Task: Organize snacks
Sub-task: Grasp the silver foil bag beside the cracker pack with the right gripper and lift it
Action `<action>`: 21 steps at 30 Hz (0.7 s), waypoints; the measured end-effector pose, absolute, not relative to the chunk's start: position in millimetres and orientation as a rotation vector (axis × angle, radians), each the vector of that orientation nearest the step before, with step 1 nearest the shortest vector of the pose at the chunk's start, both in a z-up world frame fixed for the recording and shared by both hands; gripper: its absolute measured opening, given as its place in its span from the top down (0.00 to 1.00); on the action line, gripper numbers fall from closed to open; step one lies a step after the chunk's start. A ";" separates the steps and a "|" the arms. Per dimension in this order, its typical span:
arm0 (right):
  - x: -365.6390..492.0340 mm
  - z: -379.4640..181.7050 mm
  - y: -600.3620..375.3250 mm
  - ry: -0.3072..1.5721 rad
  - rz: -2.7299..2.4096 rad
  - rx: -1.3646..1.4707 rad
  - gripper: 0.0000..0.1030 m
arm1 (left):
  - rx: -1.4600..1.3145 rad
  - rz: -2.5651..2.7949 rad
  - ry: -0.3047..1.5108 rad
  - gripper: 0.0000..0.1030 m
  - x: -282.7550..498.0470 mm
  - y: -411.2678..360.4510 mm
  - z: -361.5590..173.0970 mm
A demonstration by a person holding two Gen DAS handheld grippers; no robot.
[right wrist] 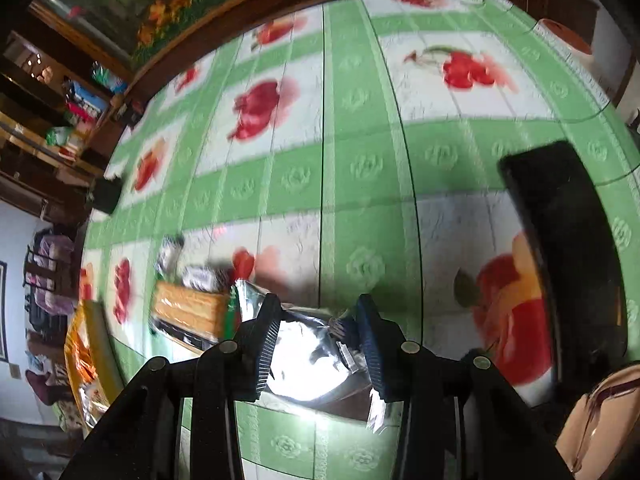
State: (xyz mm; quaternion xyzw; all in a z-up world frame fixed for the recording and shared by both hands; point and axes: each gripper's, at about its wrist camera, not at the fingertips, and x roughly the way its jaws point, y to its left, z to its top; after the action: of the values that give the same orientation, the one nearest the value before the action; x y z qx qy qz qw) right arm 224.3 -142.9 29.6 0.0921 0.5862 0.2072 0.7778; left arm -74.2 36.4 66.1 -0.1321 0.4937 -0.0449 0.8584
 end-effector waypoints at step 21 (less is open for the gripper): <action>124.0 50.3 -125.7 1.114 0.681 -0.194 0.21 | -0.251 -0.144 0.996 0.81 -69.0 20.5 76.7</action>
State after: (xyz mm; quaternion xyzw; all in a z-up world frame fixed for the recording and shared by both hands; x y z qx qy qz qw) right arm 124.0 -125.7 50.3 -0.0903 0.5173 0.3165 0.7900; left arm -69.0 20.5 76.7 -0.1201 0.4758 -0.0690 0.8686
